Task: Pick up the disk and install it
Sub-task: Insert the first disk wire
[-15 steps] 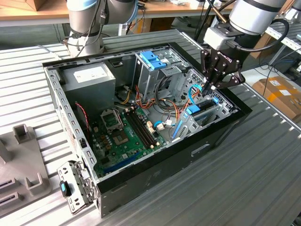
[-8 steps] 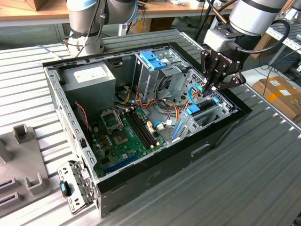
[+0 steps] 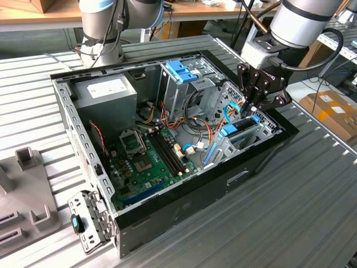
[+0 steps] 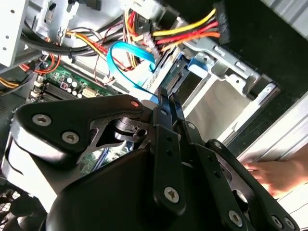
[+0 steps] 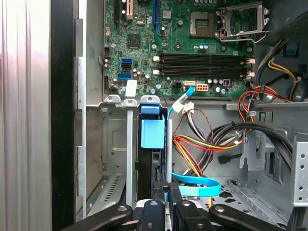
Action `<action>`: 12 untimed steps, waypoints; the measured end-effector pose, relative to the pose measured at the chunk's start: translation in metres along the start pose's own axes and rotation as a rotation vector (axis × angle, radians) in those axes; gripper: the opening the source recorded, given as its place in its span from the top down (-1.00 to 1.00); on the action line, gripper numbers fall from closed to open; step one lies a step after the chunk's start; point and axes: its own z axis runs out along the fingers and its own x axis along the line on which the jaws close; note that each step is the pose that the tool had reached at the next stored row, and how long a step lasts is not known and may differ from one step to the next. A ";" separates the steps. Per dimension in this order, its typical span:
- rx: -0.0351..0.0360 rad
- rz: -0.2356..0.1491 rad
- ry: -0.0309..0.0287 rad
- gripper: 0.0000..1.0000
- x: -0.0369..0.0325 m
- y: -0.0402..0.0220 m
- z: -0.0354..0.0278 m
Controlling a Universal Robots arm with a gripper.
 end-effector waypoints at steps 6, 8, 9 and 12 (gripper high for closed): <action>0.0037 -0.009 -0.0008 0.68 0.0055 0.0053 0.0019; 0.0081 -0.021 -0.0031 0.68 0.0057 0.0054 0.0019; 0.0109 -0.027 -0.0037 0.68 0.0057 0.0054 0.0020; 0.0200 -0.044 -0.0046 0.68 0.0057 0.0057 0.0030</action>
